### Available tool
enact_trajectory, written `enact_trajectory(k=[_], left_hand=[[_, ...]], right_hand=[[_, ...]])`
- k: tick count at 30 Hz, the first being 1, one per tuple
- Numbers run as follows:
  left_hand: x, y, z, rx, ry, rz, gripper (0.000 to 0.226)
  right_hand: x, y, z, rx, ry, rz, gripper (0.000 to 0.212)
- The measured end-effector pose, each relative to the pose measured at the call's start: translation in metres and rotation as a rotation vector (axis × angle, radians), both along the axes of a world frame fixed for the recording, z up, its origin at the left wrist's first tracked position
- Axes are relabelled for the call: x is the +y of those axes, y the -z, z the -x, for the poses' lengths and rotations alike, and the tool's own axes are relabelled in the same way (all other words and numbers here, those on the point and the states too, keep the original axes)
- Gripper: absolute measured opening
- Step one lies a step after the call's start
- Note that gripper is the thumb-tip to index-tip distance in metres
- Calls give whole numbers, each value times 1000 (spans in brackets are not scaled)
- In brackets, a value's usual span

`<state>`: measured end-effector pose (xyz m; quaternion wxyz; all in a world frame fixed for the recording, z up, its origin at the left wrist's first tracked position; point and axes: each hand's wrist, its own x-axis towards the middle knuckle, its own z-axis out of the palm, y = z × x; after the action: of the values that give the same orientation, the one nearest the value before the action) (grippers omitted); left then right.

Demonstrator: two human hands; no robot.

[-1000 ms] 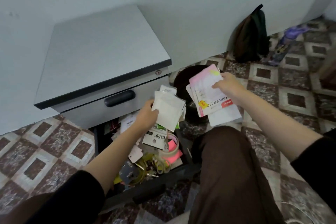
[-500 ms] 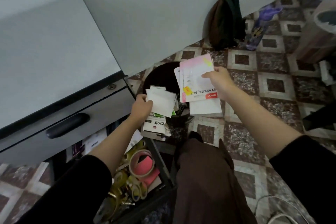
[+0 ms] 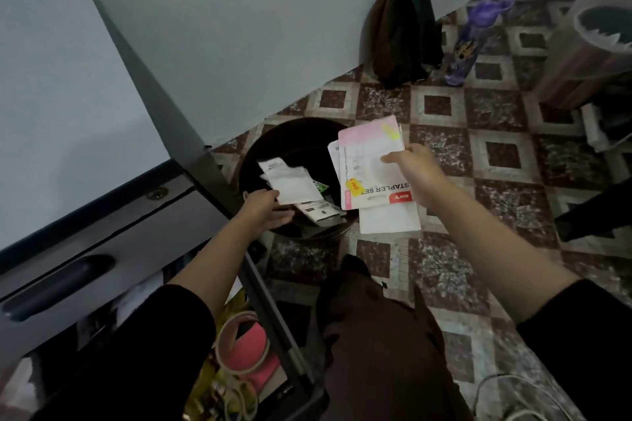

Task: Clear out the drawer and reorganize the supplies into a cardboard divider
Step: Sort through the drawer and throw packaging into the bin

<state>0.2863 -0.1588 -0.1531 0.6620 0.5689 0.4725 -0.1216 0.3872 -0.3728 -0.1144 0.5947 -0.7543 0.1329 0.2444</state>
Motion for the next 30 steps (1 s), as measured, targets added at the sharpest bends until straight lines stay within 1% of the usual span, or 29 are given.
enact_trajectory(k=[2, 4, 5, 10, 14, 18, 22, 25, 29, 30], left_hand=[[-2, 1, 5, 77, 148, -55, 49], [-5, 3, 12, 94, 262, -143, 44], [-5, 5, 15, 81, 285, -191, 41], [1, -2, 29, -94, 305, -371, 30], [3, -17, 46, -241, 305, -550, 24], [10, -26, 66, -318, 281, -574, 17], [17, -30, 79, -321, 311, -595, 15], [18, -28, 84, -312, 332, -606, 18], [17, -24, 91, -307, 356, -597, 20], [17, -24, 92, -298, 359, -592, 20]], right_hand=[[0, 3, 2, -1, -6, 5, 29], [0, 7, 4, 11, -5, 5, 26], [0, 9, 5, 18, -5, 3, 25], [12, 17, 19, -6, 59, -17, 21], [34, 22, 30, 8, 33, -11, 22], [60, 20, 28, 3, -26, -4, 11], [83, 18, 21, -6, -54, -11, 15], [93, 26, 16, -17, -59, -1, 28], [88, 38, 22, -39, -235, 165, 42], [85, 40, 24, -32, -255, 200, 50]])
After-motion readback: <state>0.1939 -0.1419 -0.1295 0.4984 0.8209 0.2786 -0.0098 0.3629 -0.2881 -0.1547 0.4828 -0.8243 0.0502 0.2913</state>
